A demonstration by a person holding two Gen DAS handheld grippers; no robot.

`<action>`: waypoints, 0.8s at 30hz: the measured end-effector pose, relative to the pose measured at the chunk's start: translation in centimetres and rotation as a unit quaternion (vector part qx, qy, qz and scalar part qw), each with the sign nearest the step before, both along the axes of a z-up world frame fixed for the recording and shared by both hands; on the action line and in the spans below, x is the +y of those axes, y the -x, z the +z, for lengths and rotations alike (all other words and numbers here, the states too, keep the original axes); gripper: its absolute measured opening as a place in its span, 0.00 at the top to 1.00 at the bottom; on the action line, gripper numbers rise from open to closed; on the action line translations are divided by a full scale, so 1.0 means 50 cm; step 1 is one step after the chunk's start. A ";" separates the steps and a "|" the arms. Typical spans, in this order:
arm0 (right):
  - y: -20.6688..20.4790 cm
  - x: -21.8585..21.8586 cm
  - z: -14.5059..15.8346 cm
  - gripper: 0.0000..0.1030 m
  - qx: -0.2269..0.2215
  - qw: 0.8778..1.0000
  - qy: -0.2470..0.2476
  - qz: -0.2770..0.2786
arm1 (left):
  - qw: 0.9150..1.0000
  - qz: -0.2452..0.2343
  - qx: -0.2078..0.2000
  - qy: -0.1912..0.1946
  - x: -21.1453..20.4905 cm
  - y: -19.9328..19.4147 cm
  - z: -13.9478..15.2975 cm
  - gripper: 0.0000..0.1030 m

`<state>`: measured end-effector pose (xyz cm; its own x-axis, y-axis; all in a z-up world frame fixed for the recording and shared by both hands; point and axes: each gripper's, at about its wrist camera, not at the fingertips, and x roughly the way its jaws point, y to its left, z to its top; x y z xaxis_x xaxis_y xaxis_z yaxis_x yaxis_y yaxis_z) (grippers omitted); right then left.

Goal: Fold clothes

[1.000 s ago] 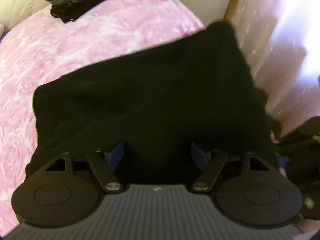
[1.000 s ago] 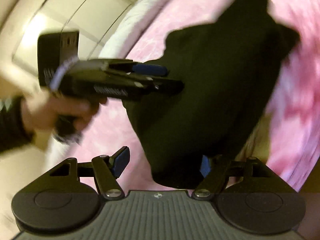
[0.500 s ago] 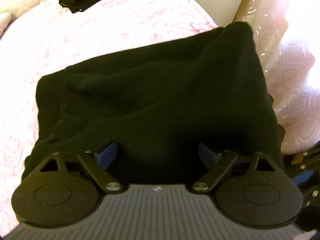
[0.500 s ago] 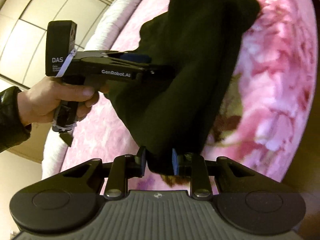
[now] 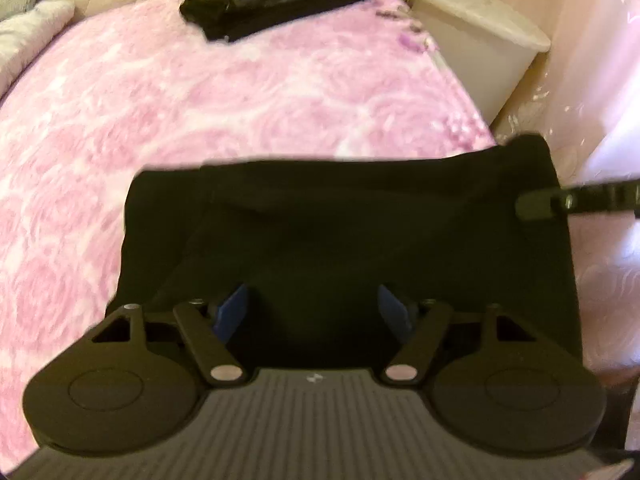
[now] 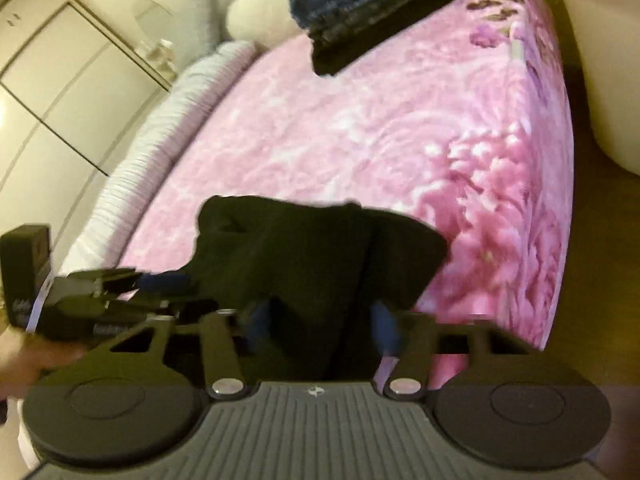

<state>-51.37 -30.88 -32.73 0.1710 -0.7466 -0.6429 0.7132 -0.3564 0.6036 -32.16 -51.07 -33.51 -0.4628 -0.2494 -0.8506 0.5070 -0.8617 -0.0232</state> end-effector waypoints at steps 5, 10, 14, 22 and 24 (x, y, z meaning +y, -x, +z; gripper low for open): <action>0.041 -0.008 -0.047 0.86 -0.040 0.999 -0.010 -0.022 | 1.000 0.004 -0.017 -0.008 -0.009 0.020 -0.020 0.25; 0.054 0.012 -0.025 0.64 -0.041 0.999 0.008 -0.032 | 0.999 0.029 0.020 0.003 -0.039 0.005 0.020 0.30; 0.050 0.000 0.006 0.57 0.003 0.999 0.016 -0.049 | 0.999 0.037 -0.015 0.009 -0.073 0.039 -0.026 0.30; 0.064 -0.016 -0.054 0.68 0.059 0.997 -0.028 -0.043 | 0.999 0.021 -0.015 0.031 -0.082 0.068 -0.048 0.21; 0.062 -0.002 -0.031 0.62 0.064 0.995 -0.038 -0.065 | 0.999 0.033 -0.007 0.034 -0.075 0.036 -0.016 0.26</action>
<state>-54.48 -30.99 -34.29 -0.0105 -0.7047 -0.7094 0.7279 -0.4918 0.4778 -33.95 -54.83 -34.30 -0.4321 -0.3361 -0.8369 0.5630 -0.8254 0.0408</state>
